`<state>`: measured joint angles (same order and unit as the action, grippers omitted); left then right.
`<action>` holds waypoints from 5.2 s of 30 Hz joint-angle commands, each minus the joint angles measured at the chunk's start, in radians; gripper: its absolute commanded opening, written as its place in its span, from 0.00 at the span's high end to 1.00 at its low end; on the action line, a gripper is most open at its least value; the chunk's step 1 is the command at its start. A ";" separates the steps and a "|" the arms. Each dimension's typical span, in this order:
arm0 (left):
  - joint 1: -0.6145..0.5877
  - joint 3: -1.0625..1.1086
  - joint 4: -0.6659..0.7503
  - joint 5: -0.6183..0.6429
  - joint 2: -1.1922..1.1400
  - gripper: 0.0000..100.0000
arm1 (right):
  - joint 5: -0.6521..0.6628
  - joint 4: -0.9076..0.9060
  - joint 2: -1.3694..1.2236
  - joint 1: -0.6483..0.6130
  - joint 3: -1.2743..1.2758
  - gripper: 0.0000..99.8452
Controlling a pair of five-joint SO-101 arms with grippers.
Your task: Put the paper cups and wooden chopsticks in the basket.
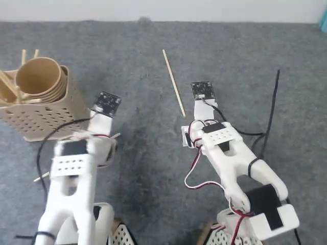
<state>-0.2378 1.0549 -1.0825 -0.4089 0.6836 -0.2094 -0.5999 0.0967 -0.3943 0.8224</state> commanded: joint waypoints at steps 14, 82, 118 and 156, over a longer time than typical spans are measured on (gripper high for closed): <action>-0.359 0.001 0.018 -0.338 0.009 0.88 | -0.012 0.008 0.054 0.015 -0.002 0.99; -0.350 -0.162 -0.574 -0.563 0.009 0.99 | 0.037 0.004 0.056 0.010 0.005 0.99; -0.399 0.390 0.713 -0.210 0.000 0.99 | 0.041 0.004 0.056 0.013 0.006 0.99; -0.282 0.297 0.516 -0.147 -0.003 0.99 | 0.044 -0.022 0.065 0.016 0.005 0.99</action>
<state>-0.5478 1.3955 -0.5685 -0.6099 0.6836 -0.1926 -0.6107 0.0967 -0.3913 0.8270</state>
